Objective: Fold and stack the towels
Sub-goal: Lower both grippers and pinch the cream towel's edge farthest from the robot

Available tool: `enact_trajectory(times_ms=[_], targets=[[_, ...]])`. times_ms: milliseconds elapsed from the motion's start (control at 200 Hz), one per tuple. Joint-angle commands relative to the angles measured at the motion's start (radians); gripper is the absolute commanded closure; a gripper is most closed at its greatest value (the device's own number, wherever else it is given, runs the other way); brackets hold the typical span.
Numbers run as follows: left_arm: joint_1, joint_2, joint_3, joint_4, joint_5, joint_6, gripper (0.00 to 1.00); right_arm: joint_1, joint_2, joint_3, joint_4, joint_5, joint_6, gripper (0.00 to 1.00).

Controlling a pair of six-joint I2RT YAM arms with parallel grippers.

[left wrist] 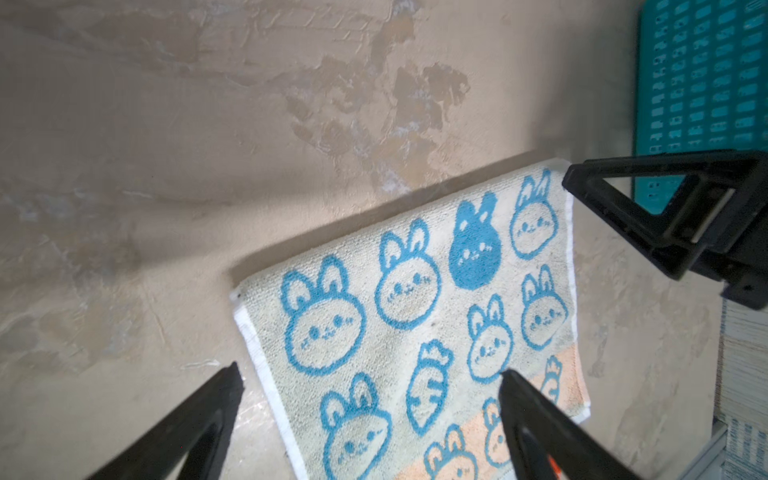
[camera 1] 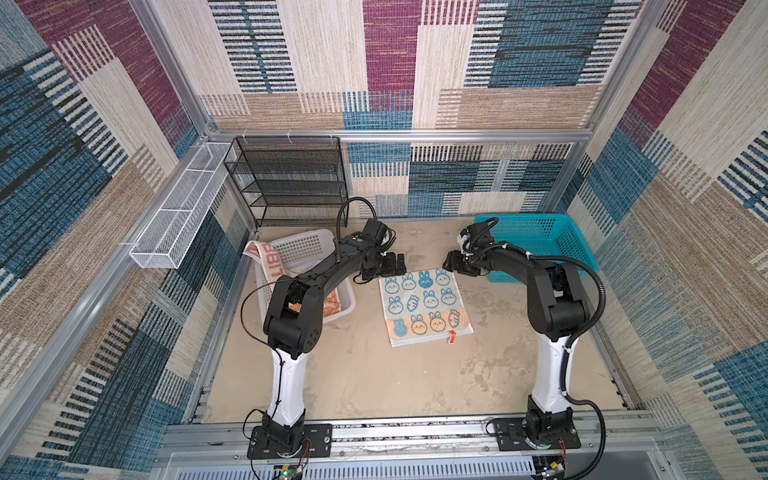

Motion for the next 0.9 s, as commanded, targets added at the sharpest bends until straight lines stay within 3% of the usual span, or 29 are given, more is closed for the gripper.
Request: enact_trajectory(times_ms=[0,300,706,896], targets=[[0.001,0.005,-0.003,-0.026,-0.016,0.029,0.01,0.005,0.018,0.007,-0.024,0.054,-0.027,0.47],[0.003,0.011,-0.005,-0.037,-0.017,0.041,0.01,0.024,0.054,0.011,-0.018,0.088,-0.032,0.58],[0.011,0.017,-0.052,-0.069,-0.022,0.035,0.01,0.037,0.021,-0.017,-0.011,0.068,-0.025,0.91],[0.017,-0.002,-0.102,-0.105,-0.055,0.038,0.01,0.039,0.001,-0.036,0.000,0.059,-0.019,0.94]])
